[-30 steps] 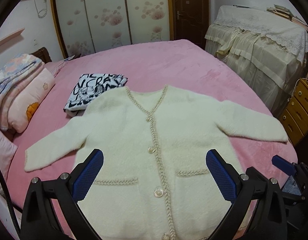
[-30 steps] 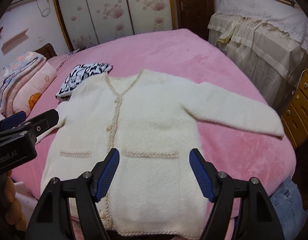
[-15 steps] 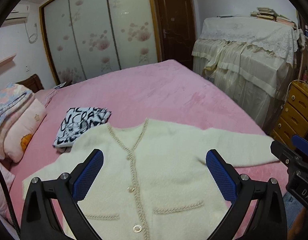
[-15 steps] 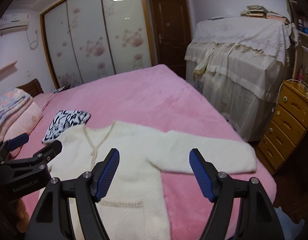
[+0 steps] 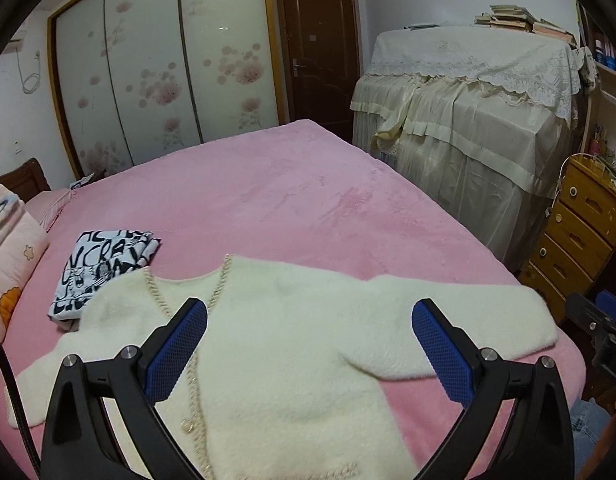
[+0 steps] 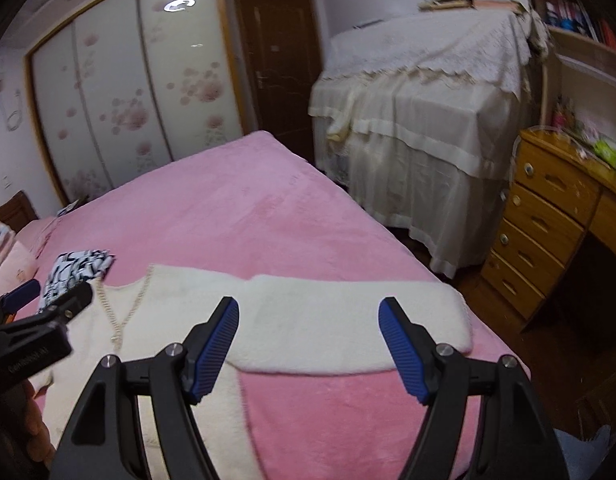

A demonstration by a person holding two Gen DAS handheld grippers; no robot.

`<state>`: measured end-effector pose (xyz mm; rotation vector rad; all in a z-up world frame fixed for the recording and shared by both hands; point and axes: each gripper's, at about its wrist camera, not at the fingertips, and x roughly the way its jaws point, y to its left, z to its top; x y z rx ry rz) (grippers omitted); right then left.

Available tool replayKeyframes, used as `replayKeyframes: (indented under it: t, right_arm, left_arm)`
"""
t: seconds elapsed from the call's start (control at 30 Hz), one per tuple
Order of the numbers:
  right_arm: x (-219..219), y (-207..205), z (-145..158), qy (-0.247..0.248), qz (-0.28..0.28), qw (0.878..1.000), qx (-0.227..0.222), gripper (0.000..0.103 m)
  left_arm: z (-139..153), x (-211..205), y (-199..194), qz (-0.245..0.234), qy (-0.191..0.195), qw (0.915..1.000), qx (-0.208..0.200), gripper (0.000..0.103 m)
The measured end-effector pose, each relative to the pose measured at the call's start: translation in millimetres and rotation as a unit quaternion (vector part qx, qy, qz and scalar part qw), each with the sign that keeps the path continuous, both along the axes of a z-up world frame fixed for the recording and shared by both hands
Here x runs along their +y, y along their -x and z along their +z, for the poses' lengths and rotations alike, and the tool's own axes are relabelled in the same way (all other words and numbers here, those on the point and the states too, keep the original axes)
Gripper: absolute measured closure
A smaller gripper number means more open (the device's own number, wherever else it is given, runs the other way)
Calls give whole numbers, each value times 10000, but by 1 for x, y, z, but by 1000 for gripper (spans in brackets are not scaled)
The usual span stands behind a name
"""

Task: Fold large clothes
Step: 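Move the right gripper to the cardigan sleeve cuff and grasp it, then fold the held sleeve across the cardigan body and open the right gripper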

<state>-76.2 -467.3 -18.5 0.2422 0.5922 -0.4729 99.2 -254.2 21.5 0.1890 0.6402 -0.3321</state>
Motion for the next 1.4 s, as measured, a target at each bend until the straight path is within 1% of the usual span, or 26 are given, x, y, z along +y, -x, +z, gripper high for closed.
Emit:
replayKeyframes:
  t: [0.1,0.2,0.27,0.33,0.4,0.5,0.6,0.73,0.87,1.0,1.07,1.13,1.17,1.23,1.33,1.4]
  right_arm:
    - [-40,-4,-23,-279,-369,9988,184,30]
    - [-81,-6,-53,-626,-734,9945,406,30]
    - [-97,-5,-71,-806,-905,9911,547,30]
    - [-117,-4,-96,-1045,-1154,9847,784,30]
    - [-128,-2,-116,-1305,-1253,9792,920,30]
    - [-138,-1,-141,-1592,-1316,9723,1094,30]
    - [-143,0,-158,-1802,-1362,9670,1176,30]
    - [-152,-3,-174,-2088,-1419,9604,1179,30]
    - [-158,-6,-184,-2278,-1494,9555,1129,30]
    - [-161,-12,-190,-2341,-1547,9540,1056,30]
    - [-162,-17,-191,-2270,-1550,9563,998,49]
    - [-163,-24,-192,-2273,-1465,9575,1006,82]
    - [-163,-27,-192,-2314,-1407,9577,976,89]
    - [-162,-29,-186,-2236,-1405,9604,892,93]
    - [-147,-28,-164,-1826,-1290,9729,585,94]
    - [-134,-27,-144,-1627,-1063,9805,297,95]
  left_arm:
    - [-23,-22,-17,-15,-9,10000,-19,1]
    - [-46,-41,-26,-177,-16,9998,-27,2]
    - [-63,-56,-32,-251,-142,9996,-20,2]
    - [-78,-69,-37,-298,-276,9992,14,2]
    - [-92,-79,-41,-333,-341,9988,94,3]
    - [-110,-91,-46,-388,-364,9980,341,9]
    - [-126,-98,-51,-411,-275,9971,575,10]
    - [-136,-98,-55,-388,-229,9962,747,10]
    - [-143,-99,-55,-409,-248,9952,851,10]
    - [-146,-99,-55,-434,-211,9942,956,10]
    - [-148,-97,-55,-429,-196,9933,1059,10]
    - [-150,-95,-56,-426,-188,9920,1173,10]
    - [-151,-94,-56,-412,-203,9914,1228,10]
    - [-153,-91,-56,-395,-251,9906,1282,10]
    - [-152,-79,-52,-305,-340,9901,1328,10]
    - [-150,-67,-50,-221,-310,9896,1389,10]
